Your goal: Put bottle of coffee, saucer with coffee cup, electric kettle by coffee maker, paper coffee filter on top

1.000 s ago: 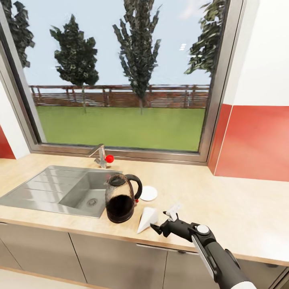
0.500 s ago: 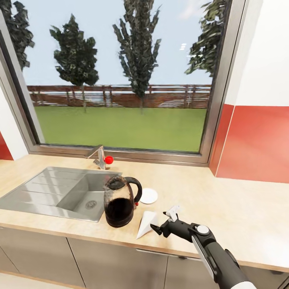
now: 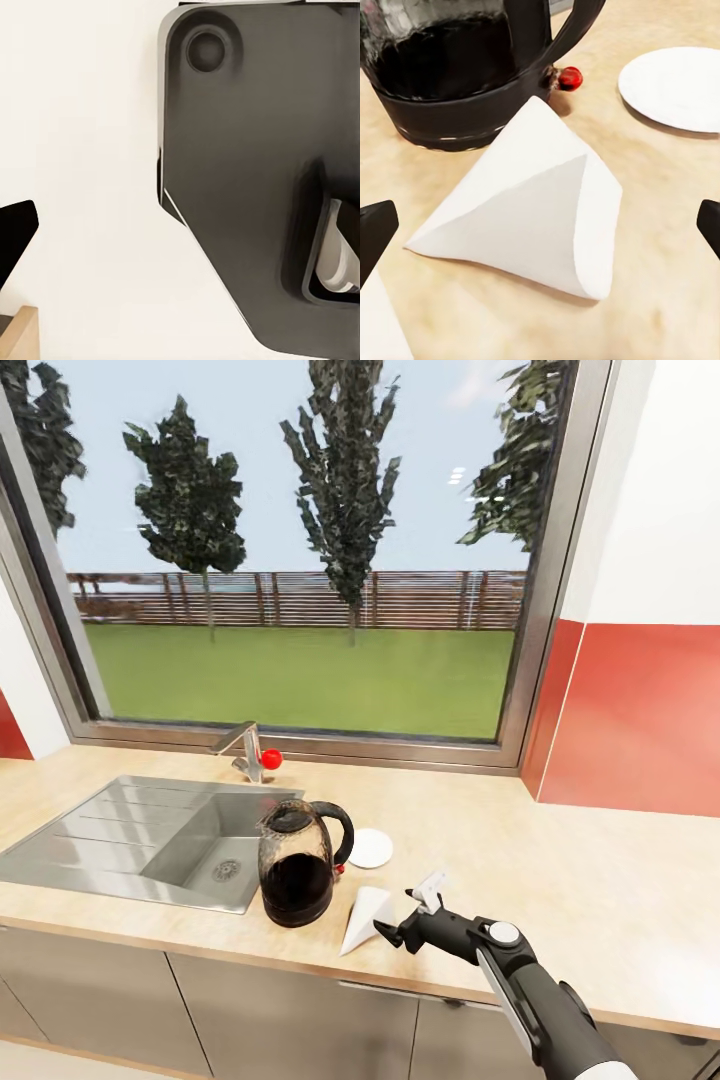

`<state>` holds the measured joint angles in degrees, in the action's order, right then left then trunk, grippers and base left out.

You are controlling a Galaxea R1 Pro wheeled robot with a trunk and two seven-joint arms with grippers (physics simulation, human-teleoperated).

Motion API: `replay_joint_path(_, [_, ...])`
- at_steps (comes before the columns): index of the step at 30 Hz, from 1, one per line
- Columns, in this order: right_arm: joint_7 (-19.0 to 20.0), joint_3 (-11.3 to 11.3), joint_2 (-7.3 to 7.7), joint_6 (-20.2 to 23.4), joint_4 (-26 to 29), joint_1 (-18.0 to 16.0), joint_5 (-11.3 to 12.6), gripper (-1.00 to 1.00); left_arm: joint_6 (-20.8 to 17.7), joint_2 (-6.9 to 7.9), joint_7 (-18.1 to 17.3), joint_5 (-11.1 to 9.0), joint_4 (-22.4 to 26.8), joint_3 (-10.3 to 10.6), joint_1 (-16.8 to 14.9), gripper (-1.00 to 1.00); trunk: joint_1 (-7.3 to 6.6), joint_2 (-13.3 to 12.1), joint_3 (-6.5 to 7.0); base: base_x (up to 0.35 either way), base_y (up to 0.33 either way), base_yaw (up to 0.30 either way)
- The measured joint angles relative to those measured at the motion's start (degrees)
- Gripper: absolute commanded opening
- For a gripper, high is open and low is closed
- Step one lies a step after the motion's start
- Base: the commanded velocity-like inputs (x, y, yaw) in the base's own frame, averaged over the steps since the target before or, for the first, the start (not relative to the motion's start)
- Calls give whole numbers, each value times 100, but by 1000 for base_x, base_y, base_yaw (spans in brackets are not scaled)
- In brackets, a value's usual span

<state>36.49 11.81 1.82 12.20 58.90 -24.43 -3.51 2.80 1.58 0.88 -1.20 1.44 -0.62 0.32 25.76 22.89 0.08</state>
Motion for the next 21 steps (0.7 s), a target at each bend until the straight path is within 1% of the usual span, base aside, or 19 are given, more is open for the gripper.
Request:
replay_joint_path(11, [17,21,-9,-10,-13,0,8,100,0,-2,0,0,0,-2,0,100,0,0,0,0,0,0])
replay_joint_path(13, [69,111,-14,-9,-17,0,7,100,0,-2,-1,0,0,-1,0,100,0,0,0,0,0,0])
replay_joint_path(15, [99,281,-16,-9,-18,0,3,100,0,-6,0,0,0,0,0,100,0,0,0,0,0,0])
replay_joint_path(16, [103,314,-17,-8,-18,0,1,100,0,-6,0,0,0,0,0,100,0,0,0,0,0,0])
replay_joint_path(18, [87,378,-82,5,5,-1,-1,100,-3,39,20,-47,-4,-24,24,100,0,0,0,0,0,0])
replay_joint_path(20, [87,387,-146,6,13,-1,-3,100,-9,31,23,-54,-9,-30,27,100,0,0,0,0,0,0])
replay_joint_path(21, [87,387,-153,6,13,-1,-3,100,-9,31,23,-54,-9,-30,28,100,0,0,0,0,0,0])
